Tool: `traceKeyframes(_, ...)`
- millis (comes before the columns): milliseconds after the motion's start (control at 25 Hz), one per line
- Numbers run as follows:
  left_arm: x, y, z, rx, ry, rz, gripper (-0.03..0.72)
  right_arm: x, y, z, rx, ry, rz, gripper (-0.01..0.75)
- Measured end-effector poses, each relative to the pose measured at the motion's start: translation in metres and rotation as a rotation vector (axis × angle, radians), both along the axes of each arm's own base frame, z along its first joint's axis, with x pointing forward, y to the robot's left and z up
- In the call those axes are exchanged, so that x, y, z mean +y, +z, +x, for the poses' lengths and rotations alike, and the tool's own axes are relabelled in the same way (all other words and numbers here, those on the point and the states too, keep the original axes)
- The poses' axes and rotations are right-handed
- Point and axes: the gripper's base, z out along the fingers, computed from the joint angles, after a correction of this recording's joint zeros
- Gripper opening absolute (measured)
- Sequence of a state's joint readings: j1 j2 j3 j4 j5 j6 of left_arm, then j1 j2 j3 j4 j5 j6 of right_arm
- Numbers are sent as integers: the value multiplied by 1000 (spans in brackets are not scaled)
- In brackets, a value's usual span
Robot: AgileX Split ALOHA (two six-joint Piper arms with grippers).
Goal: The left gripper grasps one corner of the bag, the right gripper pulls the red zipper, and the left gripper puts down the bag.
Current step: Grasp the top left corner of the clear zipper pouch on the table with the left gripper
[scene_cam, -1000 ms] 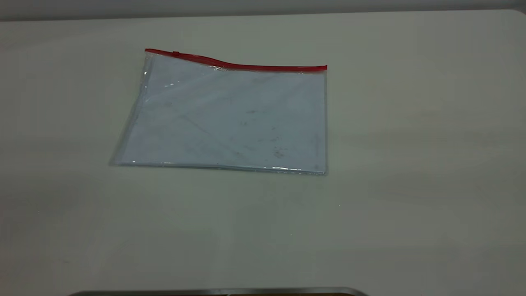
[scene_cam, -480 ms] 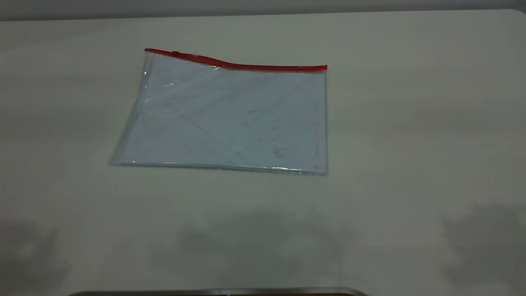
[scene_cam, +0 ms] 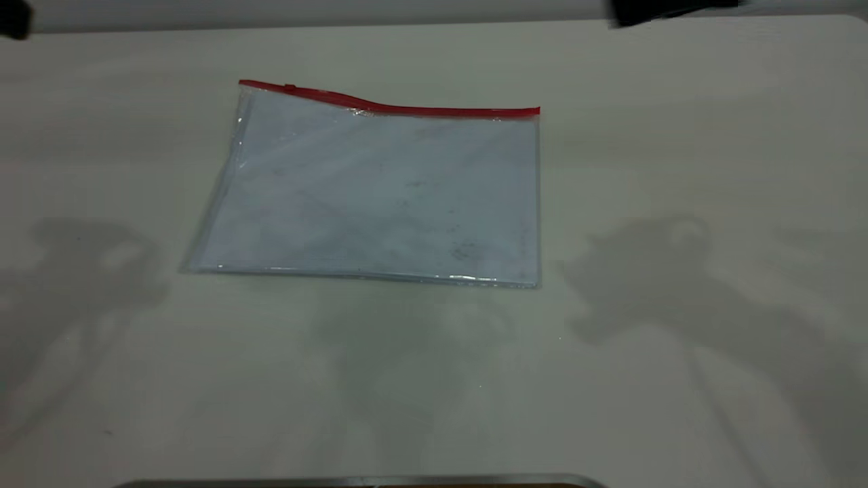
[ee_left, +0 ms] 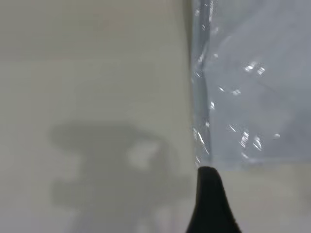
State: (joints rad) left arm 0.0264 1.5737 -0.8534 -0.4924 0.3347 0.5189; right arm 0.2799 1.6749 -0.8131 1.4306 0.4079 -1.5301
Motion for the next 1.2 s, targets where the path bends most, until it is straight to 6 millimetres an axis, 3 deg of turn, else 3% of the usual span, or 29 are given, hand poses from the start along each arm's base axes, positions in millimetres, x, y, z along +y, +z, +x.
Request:
traceKeyframes(240,0,-41,67,88,-91,17,555,34,-29,26,61,68,32,483)
traceKeyframes(640,19,-122,158,186,-136,-77,540,42,-40,43,88,76,62,483)
traceKeyframes(920,3,-164,192,145,-287,-277,540,42,-41,44,92,67,58,483)
traceKeyframes(1200,-2,-193,204,113,-317,-363,540,42,-42,44,106,50,67,483)
